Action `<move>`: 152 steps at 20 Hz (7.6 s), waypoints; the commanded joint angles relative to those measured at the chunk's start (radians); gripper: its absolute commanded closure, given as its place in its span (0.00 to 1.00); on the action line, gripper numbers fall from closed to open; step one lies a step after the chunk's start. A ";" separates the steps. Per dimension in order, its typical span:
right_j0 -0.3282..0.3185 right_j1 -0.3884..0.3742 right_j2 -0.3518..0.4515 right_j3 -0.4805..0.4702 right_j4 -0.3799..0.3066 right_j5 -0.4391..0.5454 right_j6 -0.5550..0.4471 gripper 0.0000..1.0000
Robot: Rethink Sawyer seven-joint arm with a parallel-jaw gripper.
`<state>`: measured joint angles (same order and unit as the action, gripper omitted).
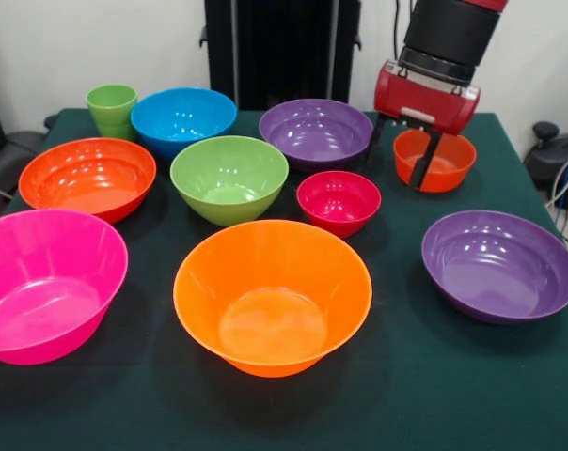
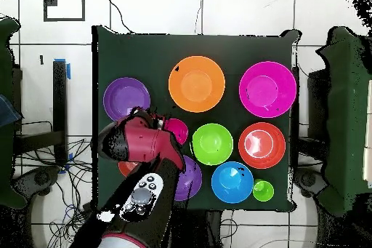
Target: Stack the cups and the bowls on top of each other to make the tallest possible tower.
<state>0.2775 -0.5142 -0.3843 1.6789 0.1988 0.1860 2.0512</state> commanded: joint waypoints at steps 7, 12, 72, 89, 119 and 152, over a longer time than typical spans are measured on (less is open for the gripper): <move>0.057 0.122 0.007 -0.186 0.101 0.039 0.206 0.00; 0.077 0.147 0.002 -0.192 0.128 0.008 0.218 0.00; 0.037 0.270 0.193 -0.179 0.131 -0.159 0.154 0.00; 0.065 0.327 0.156 -0.221 0.135 -0.182 0.140 1.00; -0.320 -0.016 0.505 0.388 -0.287 -0.450 0.192 1.00; -0.268 -0.022 0.436 0.417 -0.272 -0.620 0.177 0.00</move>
<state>-0.0358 -0.5673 0.0538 2.1044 -0.0964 -0.4058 2.0779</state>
